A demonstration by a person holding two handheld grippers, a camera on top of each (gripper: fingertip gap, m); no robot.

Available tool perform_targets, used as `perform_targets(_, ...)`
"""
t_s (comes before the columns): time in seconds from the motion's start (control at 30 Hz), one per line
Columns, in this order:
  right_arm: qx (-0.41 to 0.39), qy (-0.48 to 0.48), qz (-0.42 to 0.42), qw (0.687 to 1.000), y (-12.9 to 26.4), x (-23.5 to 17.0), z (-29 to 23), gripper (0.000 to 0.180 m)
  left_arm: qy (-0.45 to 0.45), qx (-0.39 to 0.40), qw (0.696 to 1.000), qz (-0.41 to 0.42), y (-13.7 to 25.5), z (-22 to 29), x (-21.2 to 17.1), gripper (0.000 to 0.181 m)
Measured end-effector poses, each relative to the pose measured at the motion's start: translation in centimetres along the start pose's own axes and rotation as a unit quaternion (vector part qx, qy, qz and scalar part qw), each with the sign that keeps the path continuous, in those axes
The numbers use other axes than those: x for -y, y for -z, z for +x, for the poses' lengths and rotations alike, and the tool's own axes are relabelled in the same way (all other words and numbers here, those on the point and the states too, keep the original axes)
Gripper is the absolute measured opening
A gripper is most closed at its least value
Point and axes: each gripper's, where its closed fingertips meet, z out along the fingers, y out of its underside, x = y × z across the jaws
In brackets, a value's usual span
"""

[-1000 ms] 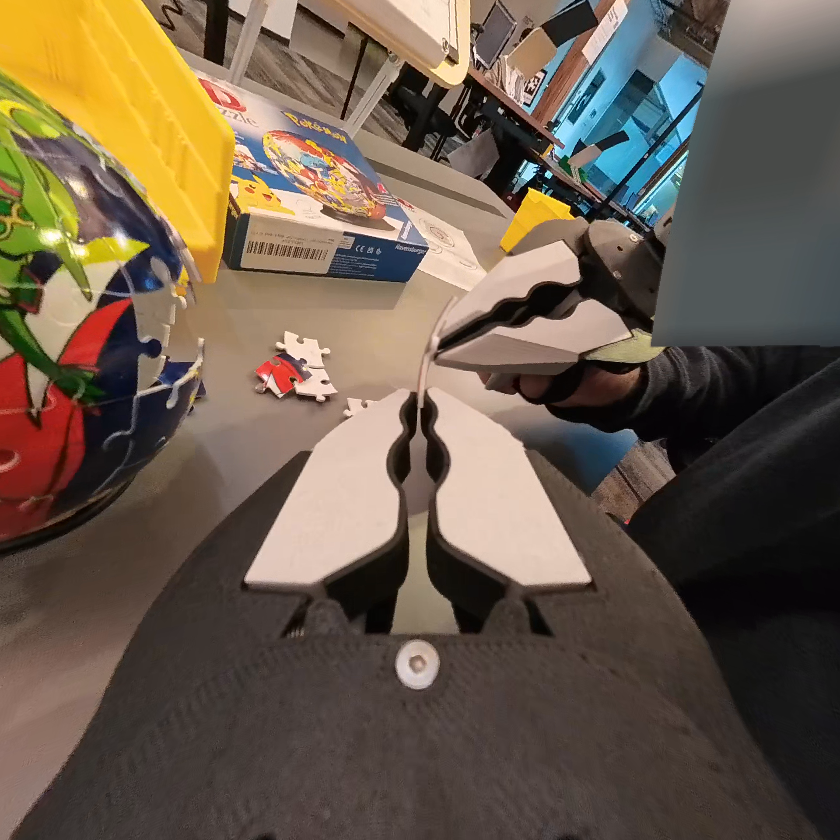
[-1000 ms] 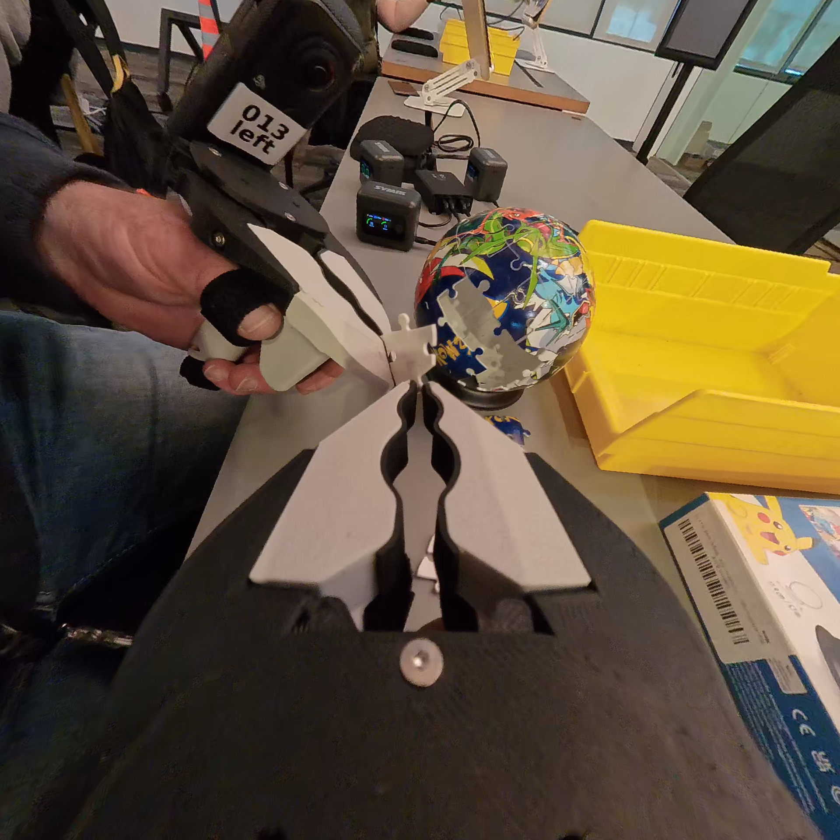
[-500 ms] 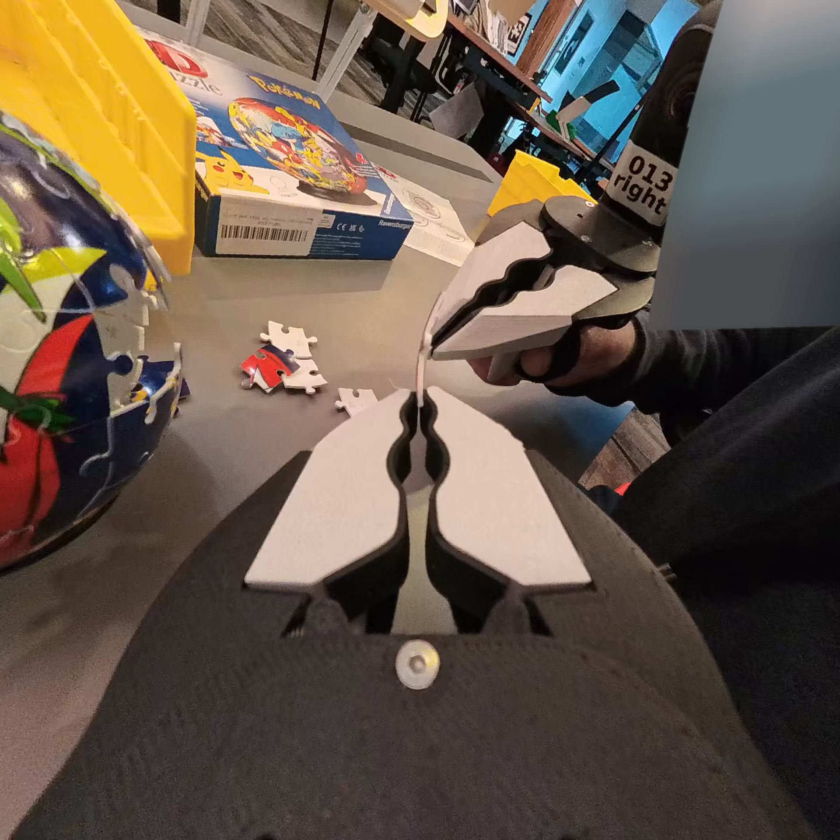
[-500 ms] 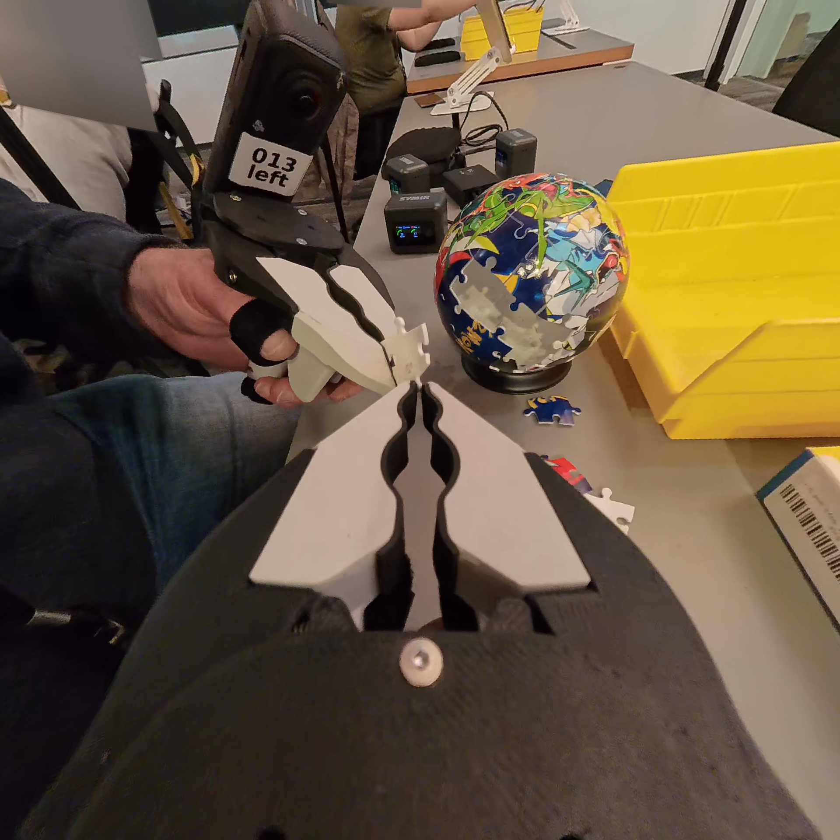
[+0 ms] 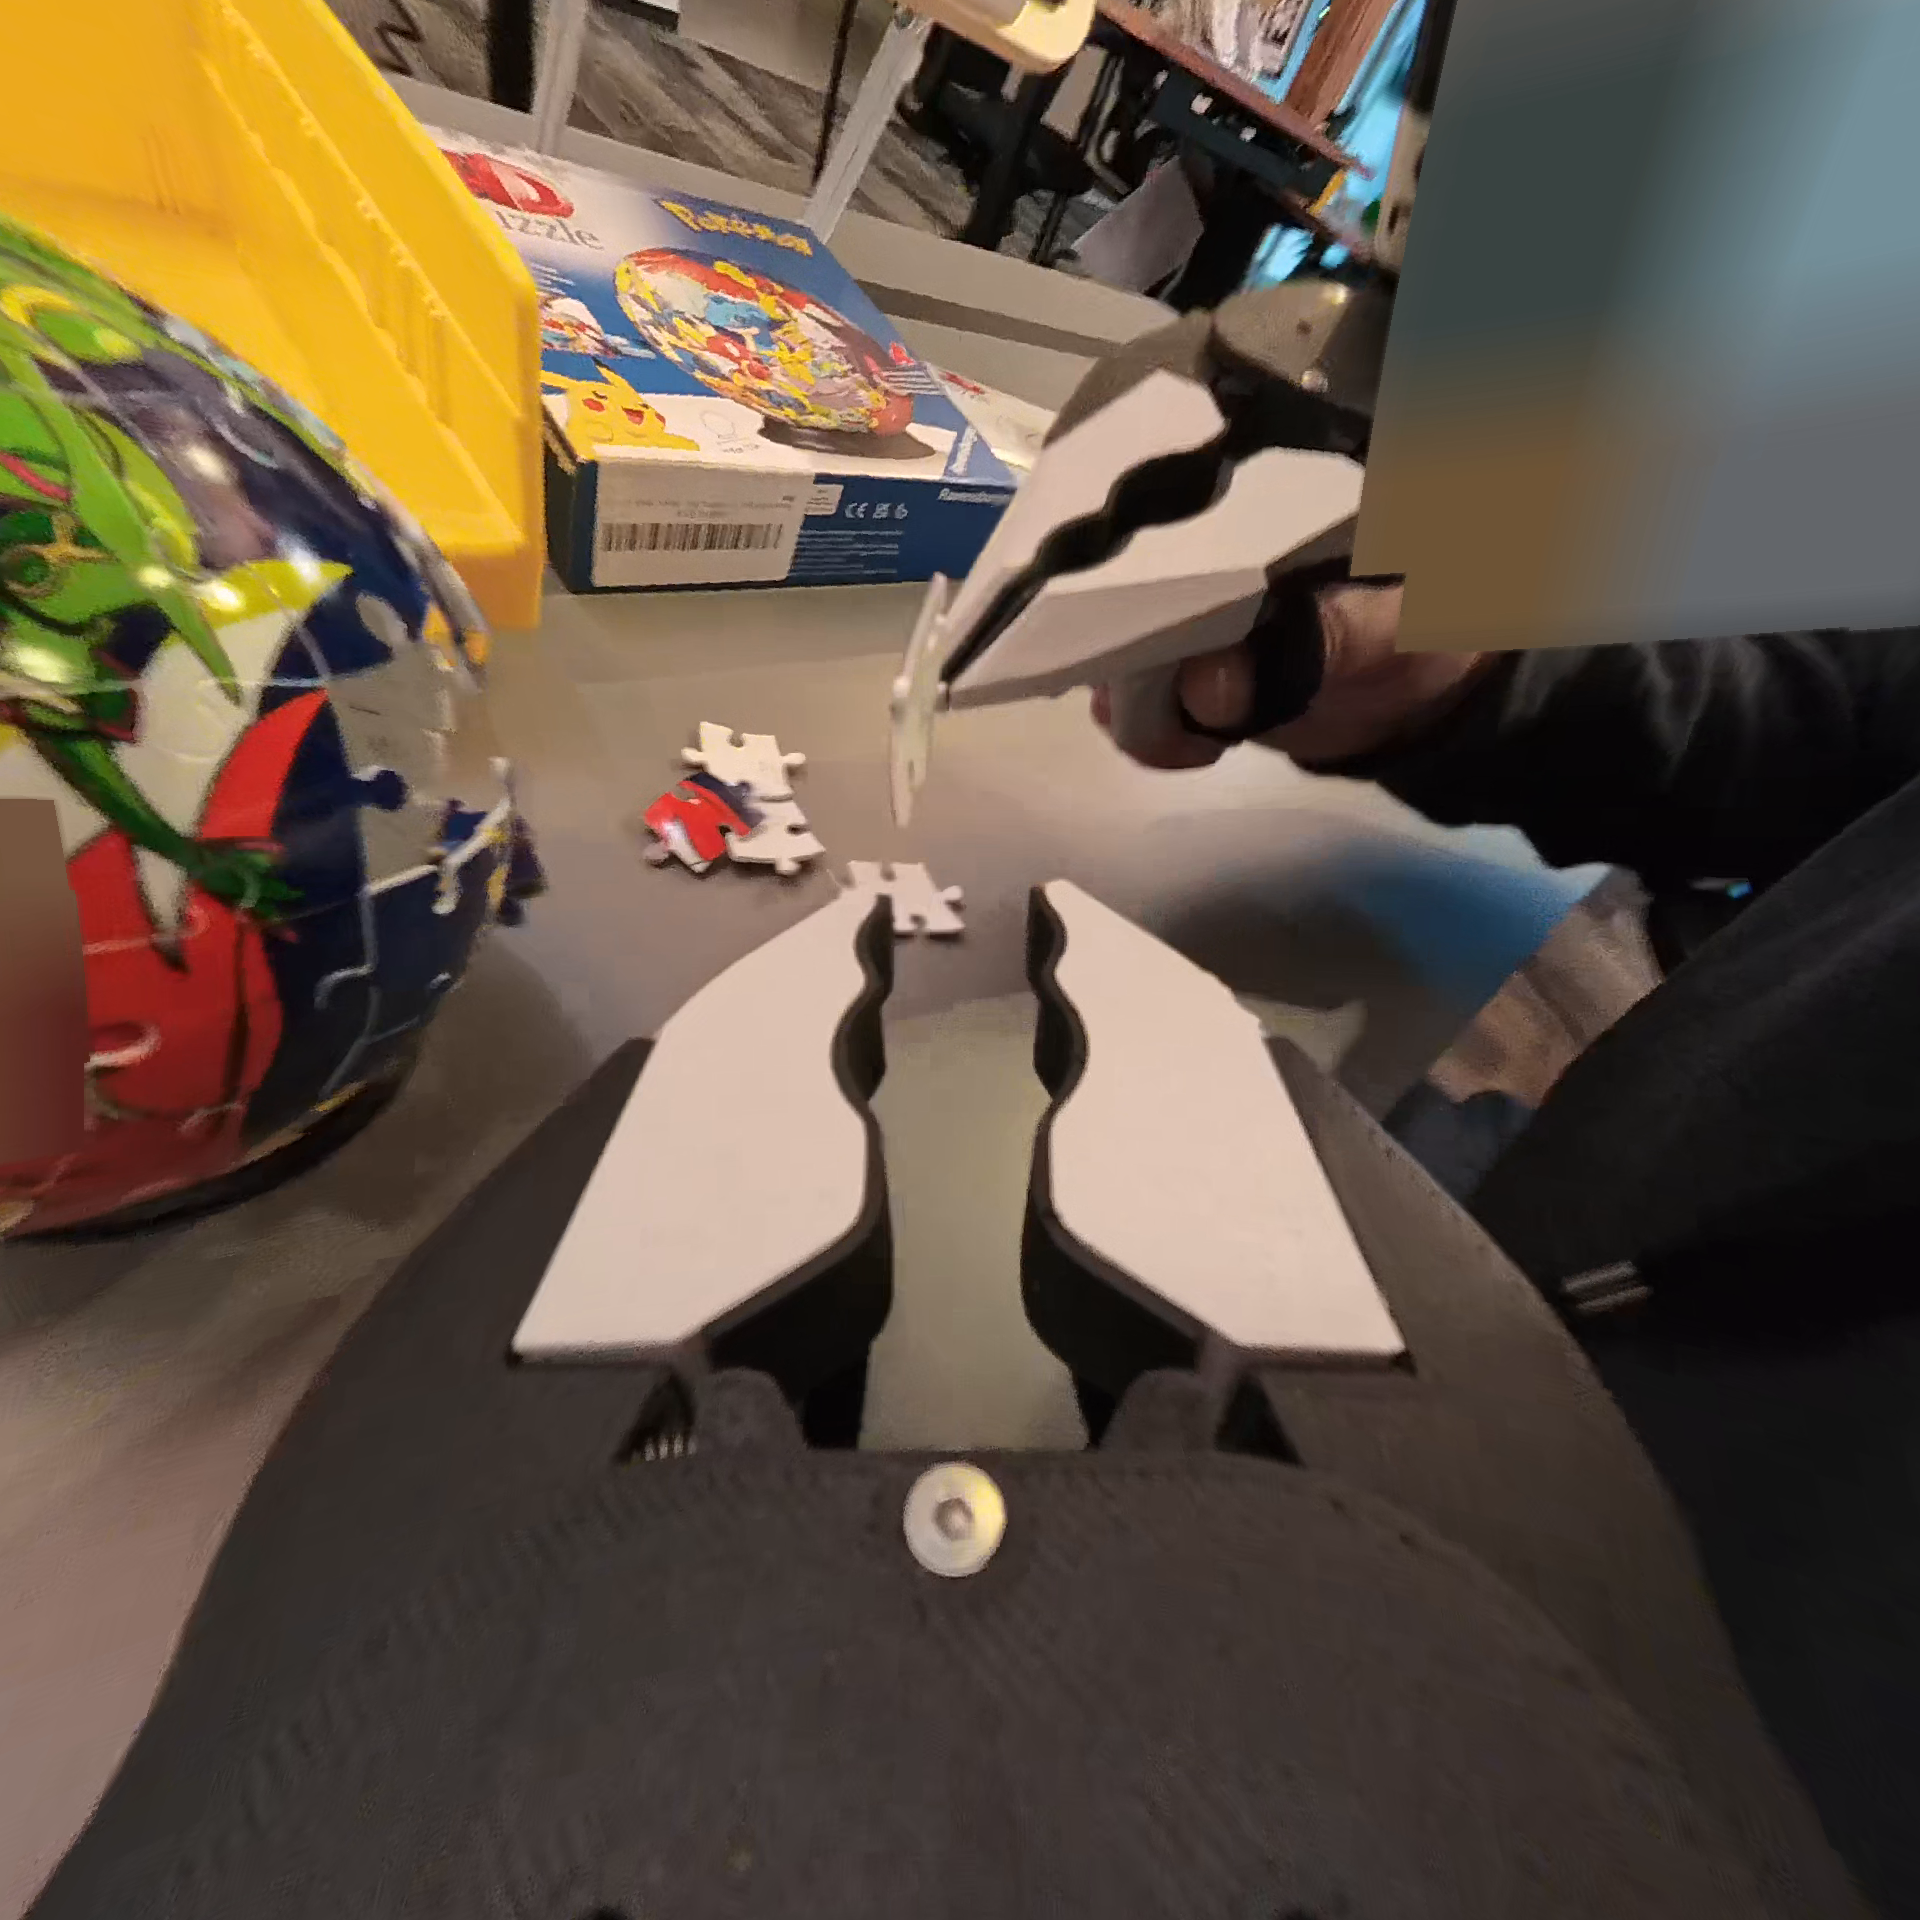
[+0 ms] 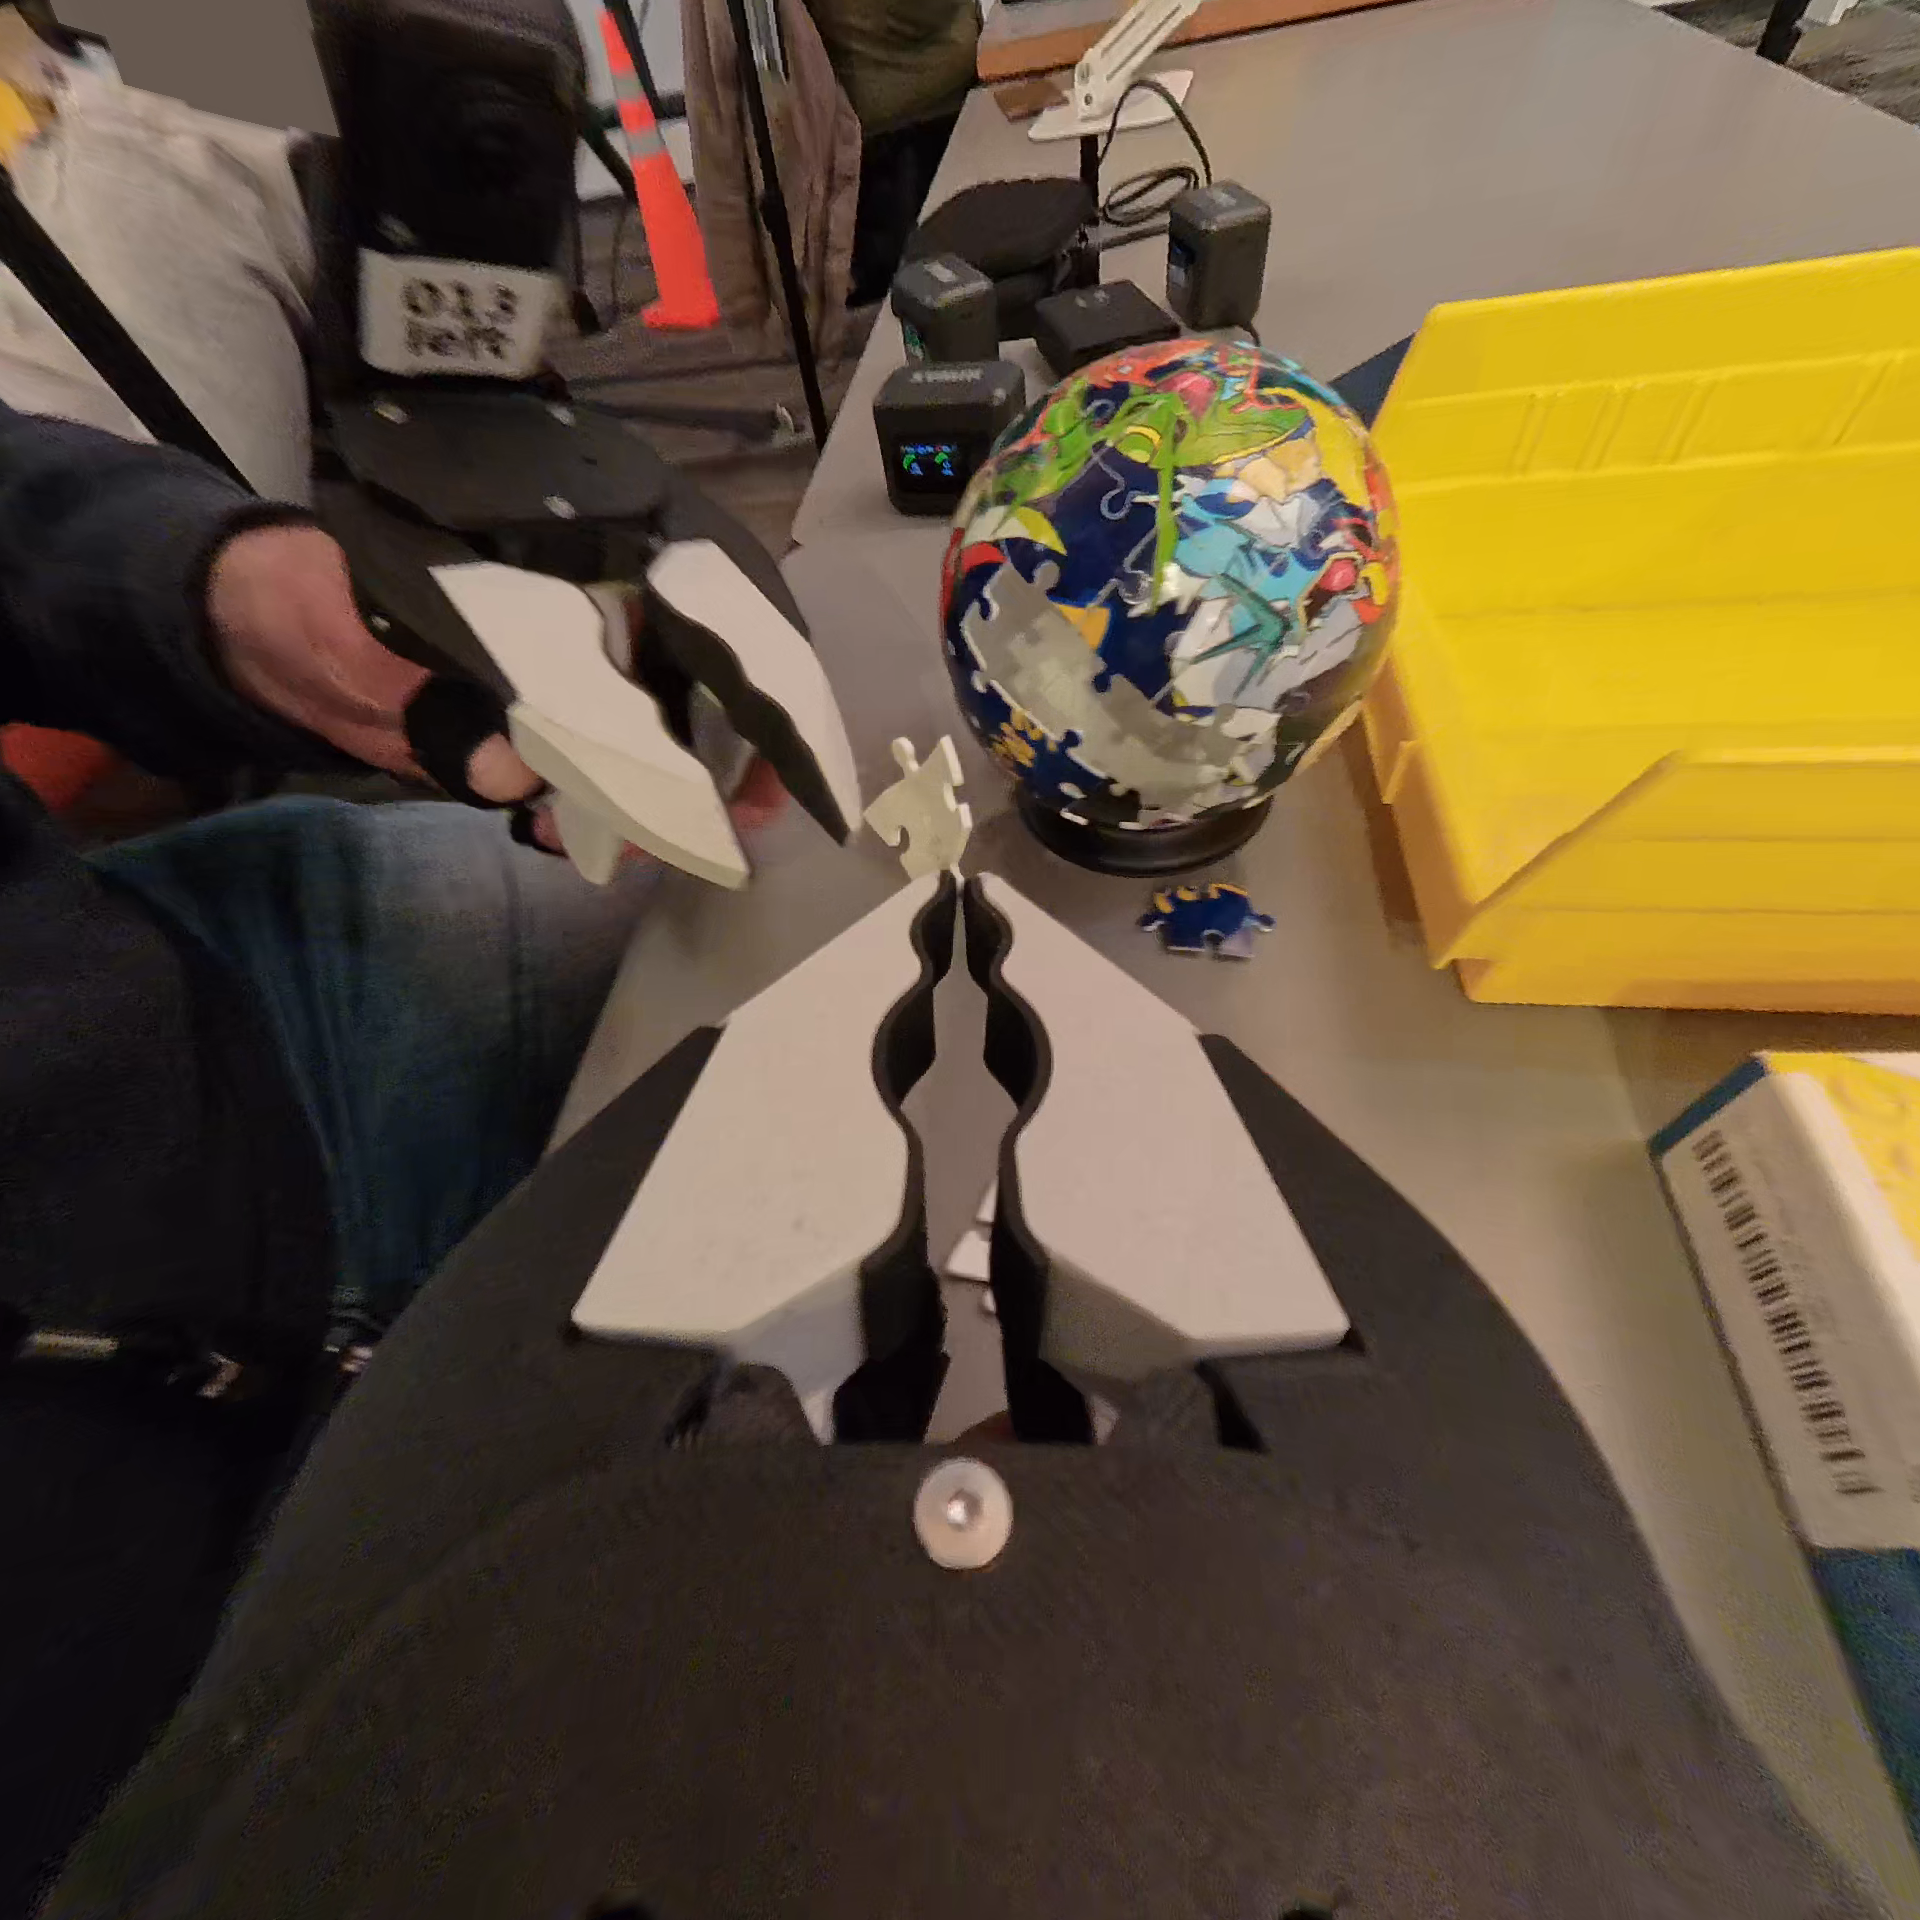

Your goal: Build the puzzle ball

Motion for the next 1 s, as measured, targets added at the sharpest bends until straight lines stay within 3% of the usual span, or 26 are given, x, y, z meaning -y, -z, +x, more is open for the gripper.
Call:
perform_targets(0.17,-0.029,0.050,-0.044,0.997,-0.8,-0.5,3.1,0.000,-0.081,0.082,0.993,-0.001,2.8,-2.3,0.9,0.038)
perform_targets(0.37,-0.046,0.139,-0.100,0.984,-3.2,-1.4,4.7,0.000,-0.233,0.234,0.944,-0.017,7.8,-8.3,3.0,0.098)
perform_targets(0.53,-0.070,0.203,-0.122,0.969,-4.6,-1.9,5.4,0.000,-0.306,0.242,0.920,-0.041,7.6,-11.4,3.5,0.130)
perform_targets(0.8,-0.073,0.212,-0.124,0.967,-5.8,-2.1,5.6,0.000,-0.359,0.193,0.910,-0.074,4.9,-14.0,1.9,0.142)
perform_targets(1.0,-0.063,0.219,-0.124,0.966,-7.0,-2.2,5.2,0.000,-0.374,0.167,0.910,-0.066,3.8,-14.0,1.9,0.134)
